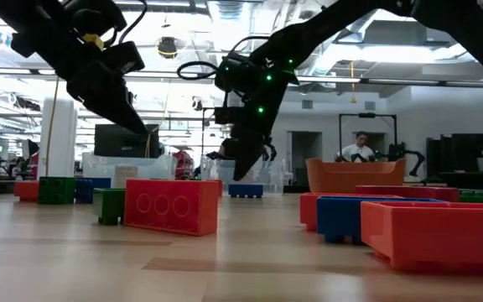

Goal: Sort blocks
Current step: Put the blue game piece into the left transparent bin

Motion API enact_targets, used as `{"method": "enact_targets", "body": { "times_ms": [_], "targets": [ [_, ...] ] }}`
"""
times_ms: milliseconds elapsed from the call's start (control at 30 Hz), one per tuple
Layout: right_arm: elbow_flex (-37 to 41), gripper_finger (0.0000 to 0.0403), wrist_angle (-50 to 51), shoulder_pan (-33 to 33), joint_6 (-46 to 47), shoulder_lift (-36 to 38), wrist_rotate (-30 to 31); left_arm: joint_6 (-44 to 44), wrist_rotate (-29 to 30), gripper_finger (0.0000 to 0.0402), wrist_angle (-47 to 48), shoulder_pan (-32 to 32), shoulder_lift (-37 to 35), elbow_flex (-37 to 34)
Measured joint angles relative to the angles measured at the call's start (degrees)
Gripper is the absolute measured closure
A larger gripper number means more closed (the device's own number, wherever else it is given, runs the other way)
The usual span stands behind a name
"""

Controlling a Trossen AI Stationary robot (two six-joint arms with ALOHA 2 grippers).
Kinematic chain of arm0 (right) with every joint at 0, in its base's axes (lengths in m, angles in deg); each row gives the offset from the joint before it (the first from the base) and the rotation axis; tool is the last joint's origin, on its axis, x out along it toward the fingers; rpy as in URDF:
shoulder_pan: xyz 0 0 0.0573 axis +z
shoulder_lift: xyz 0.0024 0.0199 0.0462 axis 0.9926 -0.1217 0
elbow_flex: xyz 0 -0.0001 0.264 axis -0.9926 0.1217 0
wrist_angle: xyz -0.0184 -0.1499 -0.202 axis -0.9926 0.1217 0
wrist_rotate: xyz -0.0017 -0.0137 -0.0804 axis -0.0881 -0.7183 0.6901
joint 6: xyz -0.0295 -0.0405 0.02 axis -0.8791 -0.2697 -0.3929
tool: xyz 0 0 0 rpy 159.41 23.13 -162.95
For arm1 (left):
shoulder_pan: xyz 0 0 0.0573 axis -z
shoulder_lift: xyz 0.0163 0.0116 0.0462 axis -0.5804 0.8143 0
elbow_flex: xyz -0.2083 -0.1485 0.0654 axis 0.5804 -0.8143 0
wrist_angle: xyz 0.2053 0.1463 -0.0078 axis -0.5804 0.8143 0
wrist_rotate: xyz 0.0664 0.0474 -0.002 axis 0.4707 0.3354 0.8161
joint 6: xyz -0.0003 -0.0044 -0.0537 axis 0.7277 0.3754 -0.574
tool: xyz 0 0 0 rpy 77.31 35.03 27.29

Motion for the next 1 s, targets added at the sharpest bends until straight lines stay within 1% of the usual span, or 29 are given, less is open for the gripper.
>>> {"method": "enact_targets", "body": {
  "times_ms": [167,367,467,600,767,833,900,967,1000],
  "targets": [
    [2.8,0.0161,1.6,0.1,0.0,0.0,0.0,-0.6,0.1,0.0356,-0.1,0.1,0.0,0.0],
    [6.0,0.0162,-0.6,0.0,0.5,0.0,0.0,-0.8,0.2,0.0356,-0.1,0.1,0.0,0.0],
    [6.4,0.0169,-0.8,0.0,0.9,0.1,0.0,-1.0,0.2,0.0356,0.1,0.1,0.0,0.0],
    [6.4,0.0202,-0.7,0.5,0.9,0.1,0.7,-1.0,0.2,0.0356,0.3,0.1,0.0,0.0],
    [6.4,0.0273,0.9,1.5,-0.3,0.9,1.0,0.3,0.2,0.0356,1.1,0.1,0.0,0.0],
    [6.2,0.0295,2.1,2.3,-0.5,2.0,1.1,1.0,0.2,0.0356,1.1,0.1,0.0,0.0],
    [6.1,0.0305,1.7,3.4,-0.5,4.0,1.1,2.4,0.0,0.0356,1.4,0.1,0.0,0.0],
    [5.9,0.0305,1.5,4.7,-0.1,6.5,-0.1,7.5,-0.1,0.0355,1.3,0.2,0.0,0.0],
    [5.9,0.0303,1.4,5.2,0.5,7.7,-1.7,10.8,0.0,0.0353,1.2,0.5,0.0,0.0]
  ]
}}
